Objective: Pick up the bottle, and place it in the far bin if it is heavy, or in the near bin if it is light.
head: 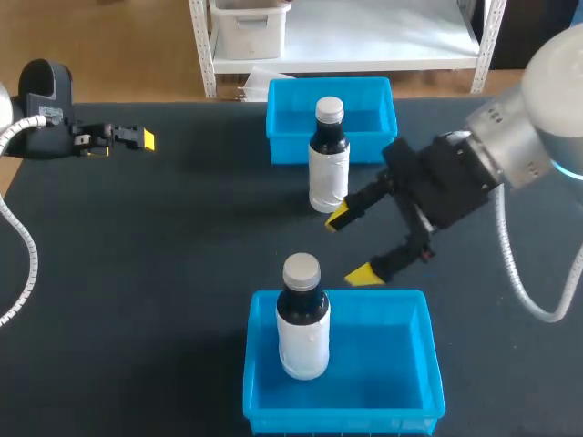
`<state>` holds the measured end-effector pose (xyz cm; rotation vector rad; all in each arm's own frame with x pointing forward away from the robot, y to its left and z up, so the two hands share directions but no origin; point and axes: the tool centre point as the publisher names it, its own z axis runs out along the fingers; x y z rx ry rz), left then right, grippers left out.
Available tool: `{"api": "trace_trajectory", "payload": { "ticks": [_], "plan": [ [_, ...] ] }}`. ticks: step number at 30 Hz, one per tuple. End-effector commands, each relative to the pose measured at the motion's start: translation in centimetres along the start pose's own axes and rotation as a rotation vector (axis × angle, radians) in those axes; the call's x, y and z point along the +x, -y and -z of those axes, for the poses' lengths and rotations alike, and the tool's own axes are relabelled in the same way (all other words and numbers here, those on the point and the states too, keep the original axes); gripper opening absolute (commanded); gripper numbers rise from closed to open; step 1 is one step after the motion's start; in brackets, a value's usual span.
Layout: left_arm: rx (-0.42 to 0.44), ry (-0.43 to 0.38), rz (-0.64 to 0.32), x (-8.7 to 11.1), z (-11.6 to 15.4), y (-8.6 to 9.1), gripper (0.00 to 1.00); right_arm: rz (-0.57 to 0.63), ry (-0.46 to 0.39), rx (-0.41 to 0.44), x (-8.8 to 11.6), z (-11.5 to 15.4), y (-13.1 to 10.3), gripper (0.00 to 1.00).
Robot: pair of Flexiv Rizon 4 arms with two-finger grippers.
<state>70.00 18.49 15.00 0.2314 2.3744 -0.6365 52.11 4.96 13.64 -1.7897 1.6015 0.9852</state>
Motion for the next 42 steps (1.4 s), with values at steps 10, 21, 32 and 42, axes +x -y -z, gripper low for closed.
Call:
{"api": "trace_trajectory", "payload": {
  "ticks": [10, 21, 32, 42],
  "plan": [
    [0.000, 0.000, 0.000, 0.0, 0.0, 0.0, 1.00, -0.096, 0.002, 0.172, 3.7, 8.6, 6.3, 1.00],
    [0.000, 0.000, 0.000, 0.0, 0.0, 0.0, 1.00, -0.098, 0.011, 0.200, 5.0, 11.4, 14.1, 1.00],
    [0.000, 0.000, 0.000, 0.0, 0.0, 0.0, 1.00, -0.088, 0.036, 0.182, 5.9, 10.7, 19.2, 1.00],
    [0.000, 0.000, 0.000, 0.0, 0.0, 0.0, 1.00, -0.063, 0.062, 0.163, 4.8, 8.3, 22.4, 1.00]
  ]
}}
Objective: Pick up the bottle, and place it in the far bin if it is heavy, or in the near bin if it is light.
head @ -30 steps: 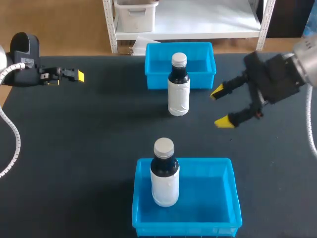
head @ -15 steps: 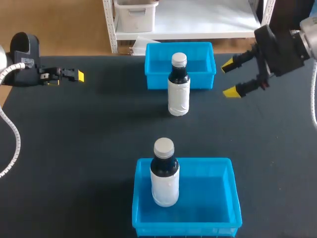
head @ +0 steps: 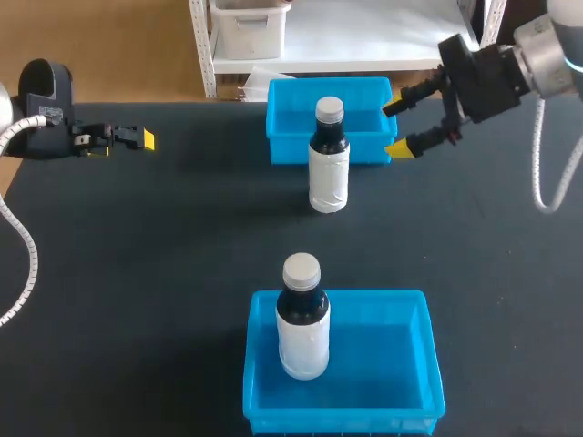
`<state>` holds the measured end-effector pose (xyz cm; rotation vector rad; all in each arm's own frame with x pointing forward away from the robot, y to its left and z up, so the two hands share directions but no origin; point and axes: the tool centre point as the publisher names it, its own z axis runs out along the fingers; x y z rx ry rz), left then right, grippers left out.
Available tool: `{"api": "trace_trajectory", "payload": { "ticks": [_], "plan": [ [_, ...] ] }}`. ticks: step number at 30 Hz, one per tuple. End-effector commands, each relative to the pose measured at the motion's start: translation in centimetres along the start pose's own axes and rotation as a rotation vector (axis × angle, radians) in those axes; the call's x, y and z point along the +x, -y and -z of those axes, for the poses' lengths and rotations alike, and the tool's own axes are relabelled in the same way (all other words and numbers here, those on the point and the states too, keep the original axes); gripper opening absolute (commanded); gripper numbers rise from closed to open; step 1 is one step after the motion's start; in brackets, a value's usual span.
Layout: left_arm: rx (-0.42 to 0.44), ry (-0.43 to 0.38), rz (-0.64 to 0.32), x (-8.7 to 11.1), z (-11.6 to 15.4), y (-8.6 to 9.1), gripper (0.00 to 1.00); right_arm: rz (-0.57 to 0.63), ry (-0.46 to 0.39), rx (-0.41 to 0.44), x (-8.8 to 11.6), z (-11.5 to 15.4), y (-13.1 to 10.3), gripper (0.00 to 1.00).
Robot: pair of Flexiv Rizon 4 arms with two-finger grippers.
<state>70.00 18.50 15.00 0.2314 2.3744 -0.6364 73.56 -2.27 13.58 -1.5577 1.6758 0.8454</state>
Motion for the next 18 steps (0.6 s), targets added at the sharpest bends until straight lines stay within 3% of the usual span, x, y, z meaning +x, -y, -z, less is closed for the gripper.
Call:
{"api": "trace_trajectory", "payload": {
  "ticks": [1, 18],
  "plan": [
    [0.000, 0.000, 0.000, 0.0, 0.0, 0.0, 1.00, 0.004, 0.006, -0.058, -0.2, -1.8, 2.3, 1.00],
    [0.000, 0.000, 0.000, 0.0, 0.0, 0.0, 1.00, 0.003, 0.042, -0.086, -2.5, -5.0, 2.2, 1.00]
  ]
}}
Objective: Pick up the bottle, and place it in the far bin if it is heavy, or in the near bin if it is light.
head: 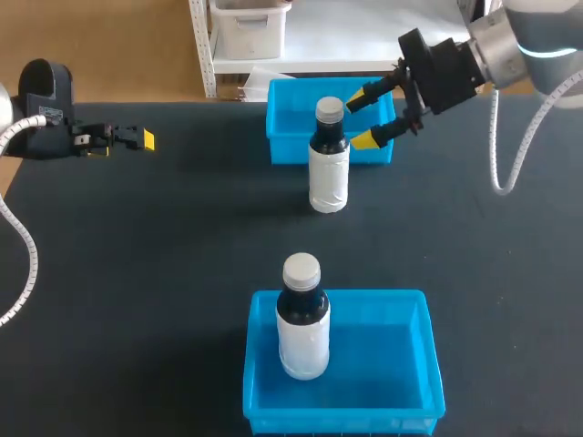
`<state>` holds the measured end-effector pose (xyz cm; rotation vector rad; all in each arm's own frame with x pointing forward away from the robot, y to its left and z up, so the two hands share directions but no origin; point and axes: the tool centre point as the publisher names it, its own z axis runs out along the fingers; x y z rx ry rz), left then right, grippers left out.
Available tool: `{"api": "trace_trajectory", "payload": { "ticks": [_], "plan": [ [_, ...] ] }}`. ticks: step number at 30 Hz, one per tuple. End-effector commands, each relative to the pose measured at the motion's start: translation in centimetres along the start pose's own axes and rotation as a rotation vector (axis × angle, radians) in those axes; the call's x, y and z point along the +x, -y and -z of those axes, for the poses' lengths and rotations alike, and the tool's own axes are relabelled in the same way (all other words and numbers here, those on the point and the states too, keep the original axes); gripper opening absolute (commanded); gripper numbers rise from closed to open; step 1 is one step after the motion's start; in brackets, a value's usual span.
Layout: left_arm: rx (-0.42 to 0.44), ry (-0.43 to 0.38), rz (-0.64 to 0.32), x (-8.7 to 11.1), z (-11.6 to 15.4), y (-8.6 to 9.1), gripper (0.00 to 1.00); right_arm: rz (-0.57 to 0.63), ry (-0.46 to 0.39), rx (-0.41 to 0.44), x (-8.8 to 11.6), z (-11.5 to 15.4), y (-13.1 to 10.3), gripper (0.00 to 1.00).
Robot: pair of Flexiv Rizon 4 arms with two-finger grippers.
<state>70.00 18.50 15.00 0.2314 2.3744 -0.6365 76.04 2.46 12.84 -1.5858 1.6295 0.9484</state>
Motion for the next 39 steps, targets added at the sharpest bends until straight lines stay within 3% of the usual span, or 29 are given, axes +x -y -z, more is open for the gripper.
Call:
{"api": "trace_trajectory", "payload": {
  "ticks": [1, 13, 36, 39],
  "plan": [
    [0.000, 0.000, 0.000, 0.0, 0.0, 0.0, 1.00, 0.002, 0.003, -0.006, -0.5, -0.7, 0.0, 1.00],
    [0.000, 0.000, 0.000, 0.0, 0.0, 0.0, 1.00, 0.002, -0.003, -0.020, -1.3, -2.9, 0.0, 1.00],
    [0.000, 0.000, 0.000, 0.0, 0.0, 0.0, 1.00, -0.008, -0.015, -0.024, -1.4, -4.0, 0.0, 1.00],
    [0.000, 0.000, 0.000, 0.0, 0.0, 0.0, 1.00, -0.009, -0.016, -0.023, -1.4, -4.1, 0.1, 0.90]
  ]
}}
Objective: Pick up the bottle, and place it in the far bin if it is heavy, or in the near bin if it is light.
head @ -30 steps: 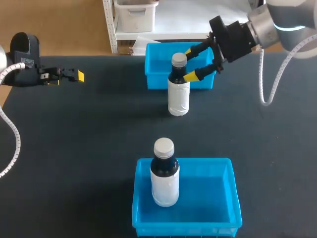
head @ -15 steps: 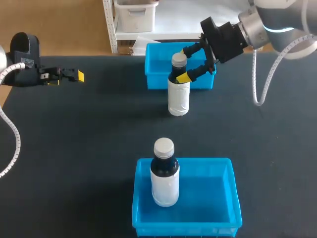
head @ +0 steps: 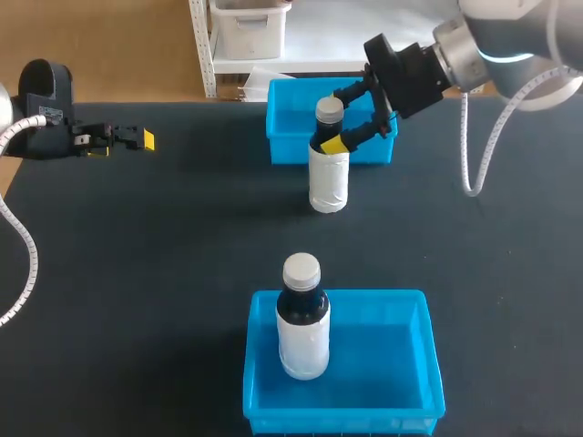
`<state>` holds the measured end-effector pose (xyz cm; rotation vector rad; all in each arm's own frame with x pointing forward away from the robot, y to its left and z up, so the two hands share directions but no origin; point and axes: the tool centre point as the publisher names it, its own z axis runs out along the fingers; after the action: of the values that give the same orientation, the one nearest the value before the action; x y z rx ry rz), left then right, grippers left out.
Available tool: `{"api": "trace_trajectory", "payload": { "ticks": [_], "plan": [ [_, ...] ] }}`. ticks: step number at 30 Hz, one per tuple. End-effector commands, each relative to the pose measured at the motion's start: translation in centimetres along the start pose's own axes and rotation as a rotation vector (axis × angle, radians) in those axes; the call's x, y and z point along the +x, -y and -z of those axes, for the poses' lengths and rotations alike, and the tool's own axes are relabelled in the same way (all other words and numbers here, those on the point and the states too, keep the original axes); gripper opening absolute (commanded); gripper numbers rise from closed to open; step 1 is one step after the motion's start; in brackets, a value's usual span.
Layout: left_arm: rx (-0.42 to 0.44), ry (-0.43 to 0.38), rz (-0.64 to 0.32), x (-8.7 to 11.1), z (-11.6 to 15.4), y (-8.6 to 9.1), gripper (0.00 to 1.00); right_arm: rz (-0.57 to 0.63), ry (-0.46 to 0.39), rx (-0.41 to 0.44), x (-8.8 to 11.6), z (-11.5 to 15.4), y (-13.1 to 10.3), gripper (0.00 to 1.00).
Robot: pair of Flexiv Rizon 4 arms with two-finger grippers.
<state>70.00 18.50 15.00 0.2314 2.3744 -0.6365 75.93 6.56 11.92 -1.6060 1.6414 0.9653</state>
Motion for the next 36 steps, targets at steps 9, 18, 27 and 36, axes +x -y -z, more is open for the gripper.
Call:
{"api": "trace_trajectory", "payload": {
  "ticks": [9, 18, 27, 36],
  "plan": [
    [0.000, 0.000, 0.000, 0.00, 0.00, 0.00, 1.00, -0.002, -0.003, 0.001, 0.03, -0.20, 0.19, 0.69],
    [0.000, 0.000, 0.000, 0.00, 0.00, 0.00, 1.00, -0.007, -0.005, 0.000, 0.23, -0.30, 0.24, 0.52],
    [0.000, 0.000, 0.000, 0.00, 0.00, 0.00, 1.00, -0.008, -0.006, 0.000, 0.31, -0.32, 0.25, 0.47],
    [0.000, 0.000, 0.000, 0.00, 0.00, 0.00, 1.00, 0.001, 0.000, 0.012, -0.19, 0.22, 0.00, 0.06]
  ]
}}
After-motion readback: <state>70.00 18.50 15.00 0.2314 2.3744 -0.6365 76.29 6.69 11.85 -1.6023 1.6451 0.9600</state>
